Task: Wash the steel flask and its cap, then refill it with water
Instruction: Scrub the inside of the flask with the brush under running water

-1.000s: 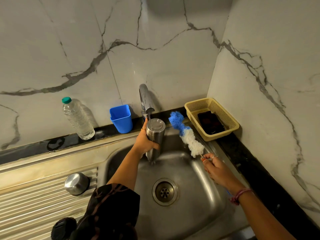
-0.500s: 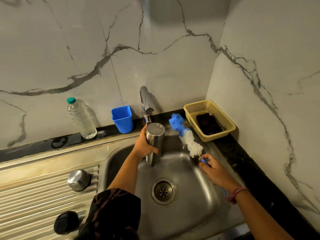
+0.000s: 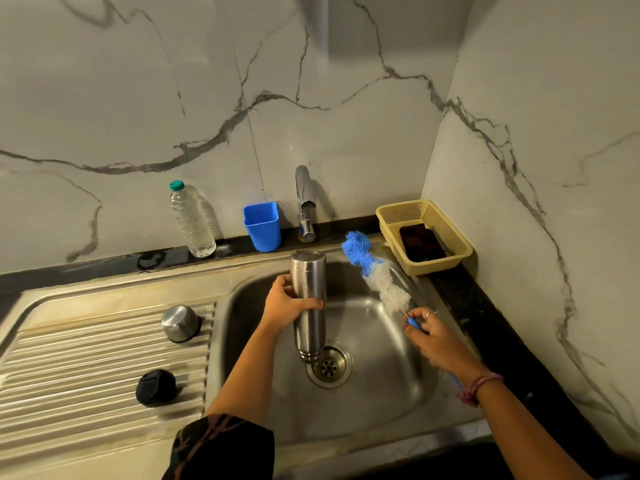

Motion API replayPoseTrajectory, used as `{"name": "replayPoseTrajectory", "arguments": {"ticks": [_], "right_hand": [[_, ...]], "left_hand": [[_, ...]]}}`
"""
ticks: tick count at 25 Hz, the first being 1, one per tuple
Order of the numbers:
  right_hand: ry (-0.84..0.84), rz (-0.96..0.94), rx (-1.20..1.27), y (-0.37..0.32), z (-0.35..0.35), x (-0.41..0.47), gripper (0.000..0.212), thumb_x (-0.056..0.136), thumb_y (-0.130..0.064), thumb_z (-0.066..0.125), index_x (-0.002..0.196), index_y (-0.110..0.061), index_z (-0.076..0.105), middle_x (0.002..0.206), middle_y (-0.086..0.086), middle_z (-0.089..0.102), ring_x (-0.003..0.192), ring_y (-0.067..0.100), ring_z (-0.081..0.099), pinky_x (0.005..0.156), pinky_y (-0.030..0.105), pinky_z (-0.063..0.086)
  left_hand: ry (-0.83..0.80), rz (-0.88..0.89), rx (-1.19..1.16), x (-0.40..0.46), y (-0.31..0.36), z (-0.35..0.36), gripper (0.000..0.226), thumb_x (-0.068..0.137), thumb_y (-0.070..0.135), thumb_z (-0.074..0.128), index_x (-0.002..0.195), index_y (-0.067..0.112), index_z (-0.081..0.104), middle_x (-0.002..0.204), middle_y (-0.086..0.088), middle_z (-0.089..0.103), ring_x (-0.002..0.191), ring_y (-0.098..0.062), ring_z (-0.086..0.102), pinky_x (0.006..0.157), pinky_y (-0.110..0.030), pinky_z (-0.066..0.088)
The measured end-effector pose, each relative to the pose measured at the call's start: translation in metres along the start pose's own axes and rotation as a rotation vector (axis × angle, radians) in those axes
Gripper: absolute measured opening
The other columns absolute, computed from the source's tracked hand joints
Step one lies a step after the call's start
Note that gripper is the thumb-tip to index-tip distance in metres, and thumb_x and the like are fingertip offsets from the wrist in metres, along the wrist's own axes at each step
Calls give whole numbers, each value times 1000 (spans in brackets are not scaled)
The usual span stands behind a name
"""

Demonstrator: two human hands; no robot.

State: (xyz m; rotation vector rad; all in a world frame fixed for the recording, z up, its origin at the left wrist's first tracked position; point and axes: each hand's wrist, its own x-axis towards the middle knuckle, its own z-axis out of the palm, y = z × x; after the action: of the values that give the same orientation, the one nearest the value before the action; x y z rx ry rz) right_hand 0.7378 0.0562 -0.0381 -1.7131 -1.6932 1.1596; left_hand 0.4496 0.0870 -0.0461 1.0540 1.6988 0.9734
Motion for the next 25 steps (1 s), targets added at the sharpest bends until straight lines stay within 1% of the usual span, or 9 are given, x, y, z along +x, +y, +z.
{"name": "replayPoseTrajectory", "arguments": {"ticks": [2,4,7,9,14,16,19,22,25], "right_hand": [[-14,-14,-15,-1,1,-4,10,94,-21,54,104,-18,53,60,-2,51,49,6,44,42,14,33],[-35,-17,-11,-3,3,-8,10,95,-20,54,104,-16,53,58,-3,49,46,4,42,39,10,32],[-39,-25,-12,-6,7,-13,10,94,-18,54,103,-13,54,58,-2,50,42,1,42,39,10,32],[-28,-31,-19,-9,12,-16,9,94,-17,55,102,-13,54,58,-1,50,39,1,46,38,9,32],[-62,-22,10,-17,25,-21,10,94,-14,55,103,-11,55,57,-2,49,41,1,42,43,13,35],[-52,-16,5,-18,31,-23,9,93,-17,55,102,-15,55,58,-3,51,43,1,43,45,16,36],[-34,-4,21,-23,41,-28,9,94,-19,55,102,-20,55,61,0,53,48,7,44,47,21,37],[-24,17,38,-30,54,-37,10,94,-22,54,104,-23,53,65,3,55,52,10,45,46,22,36],[2,37,73,-39,68,-45,11,94,-21,54,105,-21,54,64,2,54,51,9,44,45,21,36]], "left_hand": [[34,-2,-55,-10,-2,-1,85,62,16,90,131,24,41,120,-2,57,107,-20,59,91,-40,53],[57,-9,-120,-19,-1,-3,83,63,15,89,130,25,42,117,0,58,105,-19,59,84,-36,53],[77,-10,-177,-30,-1,-7,84,63,17,89,133,22,44,114,1,60,99,-13,60,73,-27,51],[81,-16,-227,-34,-2,-11,82,64,18,89,134,19,46,115,-1,62,100,-14,62,72,-27,51],[53,-15,-321,-39,-4,-23,68,66,17,87,126,18,54,113,-5,68,100,-19,66,75,-32,54],[36,-13,-351,-40,-4,-30,62,65,18,88,120,20,58,110,-5,69,101,-22,67,84,-40,57],[0,-13,-392,-42,-4,-42,61,61,20,89,115,21,60,110,-5,70,104,-26,67,94,-49,54],[-31,-11,-432,-46,-4,-54,57,67,12,85,117,19,58,112,-8,69,104,-27,67,94,-50,54],[-67,-7,-451,-52,0,-67,49,70,8,83,111,20,58,112,-9,70,101,-26,69,92,-46,56]]}}
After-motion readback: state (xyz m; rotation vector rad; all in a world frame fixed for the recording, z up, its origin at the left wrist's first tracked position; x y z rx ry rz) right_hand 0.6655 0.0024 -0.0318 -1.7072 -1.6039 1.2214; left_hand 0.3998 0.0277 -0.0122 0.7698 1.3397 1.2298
